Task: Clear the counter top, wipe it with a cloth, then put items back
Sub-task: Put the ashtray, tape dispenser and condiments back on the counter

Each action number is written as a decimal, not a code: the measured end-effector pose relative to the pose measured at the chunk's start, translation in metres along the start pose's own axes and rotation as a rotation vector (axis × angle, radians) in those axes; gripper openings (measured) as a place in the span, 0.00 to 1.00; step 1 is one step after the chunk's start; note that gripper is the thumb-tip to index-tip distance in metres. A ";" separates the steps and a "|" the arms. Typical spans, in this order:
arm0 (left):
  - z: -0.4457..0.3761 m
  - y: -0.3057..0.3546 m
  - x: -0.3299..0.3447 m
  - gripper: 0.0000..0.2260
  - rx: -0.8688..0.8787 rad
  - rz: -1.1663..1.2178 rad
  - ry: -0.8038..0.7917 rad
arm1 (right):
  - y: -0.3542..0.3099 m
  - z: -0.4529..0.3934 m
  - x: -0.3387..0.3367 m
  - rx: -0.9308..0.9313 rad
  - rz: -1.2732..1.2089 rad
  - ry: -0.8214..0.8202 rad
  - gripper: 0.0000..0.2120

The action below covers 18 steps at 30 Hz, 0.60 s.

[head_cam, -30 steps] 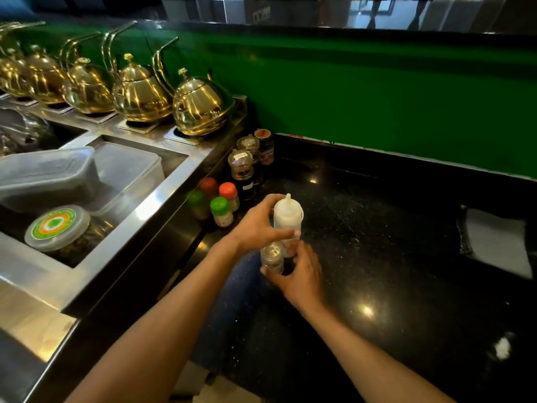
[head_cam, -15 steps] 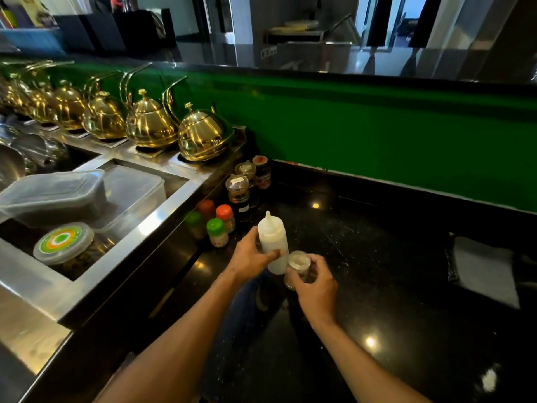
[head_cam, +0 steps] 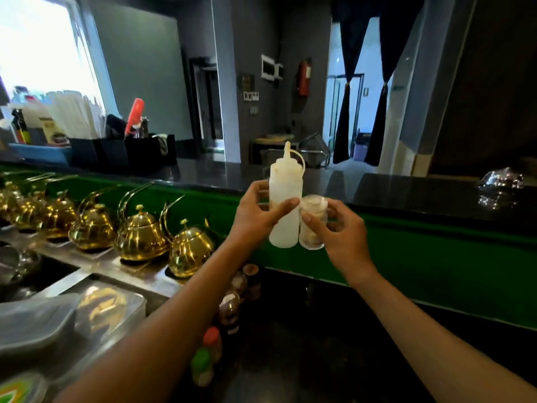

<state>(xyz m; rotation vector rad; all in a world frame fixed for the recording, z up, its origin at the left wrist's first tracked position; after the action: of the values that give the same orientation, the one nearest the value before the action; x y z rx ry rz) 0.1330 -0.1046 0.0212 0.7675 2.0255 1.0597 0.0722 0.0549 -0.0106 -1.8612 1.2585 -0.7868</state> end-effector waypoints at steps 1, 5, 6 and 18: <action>-0.019 0.009 -0.006 0.27 0.041 -0.012 -0.005 | -0.011 -0.019 0.006 -0.023 0.012 -0.003 0.16; -0.086 0.023 -0.026 0.32 0.153 -0.104 -0.077 | -0.030 -0.083 0.032 -0.081 0.103 0.020 0.16; -0.101 0.021 -0.029 0.32 0.161 -0.116 -0.087 | -0.027 -0.097 0.038 -0.087 0.125 0.029 0.16; -0.237 -0.092 -0.014 0.31 0.078 -0.111 -0.119 | 0.096 -0.202 0.074 0.027 0.370 0.200 0.14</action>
<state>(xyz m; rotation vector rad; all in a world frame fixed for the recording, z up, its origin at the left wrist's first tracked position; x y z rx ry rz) -0.0660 -0.2622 0.0438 0.7309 1.9932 0.8564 -0.1137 -0.0856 0.0226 -1.4920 1.6489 -0.7927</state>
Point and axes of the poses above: each hand's wrist, its own z-axis away from the middle knuckle, its own x-axis out of the palm, y = z × x, the point moved 2 cm from there along -z, towards the middle knuckle, and after that the axes turned 8 degrees about -z, right-handed, at the moved point
